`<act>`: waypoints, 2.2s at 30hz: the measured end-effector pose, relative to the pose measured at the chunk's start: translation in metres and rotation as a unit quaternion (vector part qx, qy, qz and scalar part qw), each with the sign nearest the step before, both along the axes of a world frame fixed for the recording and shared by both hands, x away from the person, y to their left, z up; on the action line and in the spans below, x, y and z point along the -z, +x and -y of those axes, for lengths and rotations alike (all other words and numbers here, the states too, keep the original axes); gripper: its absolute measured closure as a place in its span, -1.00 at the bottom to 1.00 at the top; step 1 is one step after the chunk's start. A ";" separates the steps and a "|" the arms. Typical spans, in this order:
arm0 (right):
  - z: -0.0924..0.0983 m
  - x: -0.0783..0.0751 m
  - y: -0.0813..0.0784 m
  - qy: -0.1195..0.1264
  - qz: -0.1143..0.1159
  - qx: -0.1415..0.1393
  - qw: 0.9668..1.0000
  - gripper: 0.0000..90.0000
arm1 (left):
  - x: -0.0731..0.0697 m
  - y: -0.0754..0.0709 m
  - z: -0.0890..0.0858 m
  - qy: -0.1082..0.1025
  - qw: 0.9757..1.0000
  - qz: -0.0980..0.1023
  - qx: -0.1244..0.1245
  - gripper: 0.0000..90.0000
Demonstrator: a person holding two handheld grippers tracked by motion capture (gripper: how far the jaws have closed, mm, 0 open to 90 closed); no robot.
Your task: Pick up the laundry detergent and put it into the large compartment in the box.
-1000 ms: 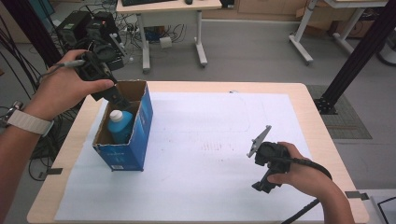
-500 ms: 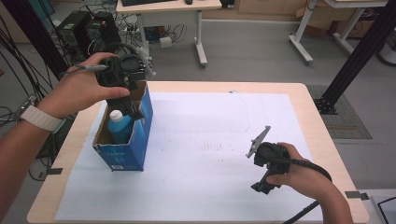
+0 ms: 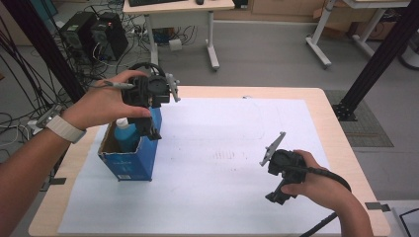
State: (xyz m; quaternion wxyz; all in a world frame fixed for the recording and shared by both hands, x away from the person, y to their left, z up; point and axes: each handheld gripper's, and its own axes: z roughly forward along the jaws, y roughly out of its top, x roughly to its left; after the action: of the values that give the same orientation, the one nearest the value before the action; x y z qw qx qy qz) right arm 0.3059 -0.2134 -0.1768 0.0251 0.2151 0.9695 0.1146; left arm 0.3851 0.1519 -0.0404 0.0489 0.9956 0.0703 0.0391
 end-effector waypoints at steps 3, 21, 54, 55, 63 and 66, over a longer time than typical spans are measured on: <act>0.000 0.000 0.000 0.000 0.000 0.001 1.000 -0.81 | 0.005 -0.001 0.007 0.007 1.000 -0.004 0.010 -0.87; 0.001 0.000 -0.001 0.001 0.002 0.003 1.000 -0.81 | 0.027 0.006 0.028 0.028 0.998 -0.003 0.050 -0.84; 0.001 -0.002 -0.006 -0.004 -0.003 0.017 1.000 -0.81 | 0.053 0.035 0.040 0.031 0.998 0.021 0.056 -0.80; 0.001 -0.002 -0.006 -0.004 -0.003 0.016 1.000 -0.81 | 0.054 0.035 0.041 0.033 0.998 0.021 0.057 -0.80; 0.003 -0.001 -0.005 0.000 0.000 0.013 1.000 -0.81 | 0.055 0.035 0.045 0.040 0.998 0.021 0.054 -0.80; 0.004 0.000 -0.005 0.001 -0.001 0.015 1.000 -0.81 | 0.054 0.034 0.043 0.038 0.998 0.022 0.052 -0.80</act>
State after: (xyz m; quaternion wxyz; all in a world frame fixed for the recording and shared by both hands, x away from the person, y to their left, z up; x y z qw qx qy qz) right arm 0.3012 -0.2170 -0.1771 0.0255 0.2296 0.9661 0.1149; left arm 0.4195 0.1086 -0.0946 0.0148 0.9979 0.0156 0.0613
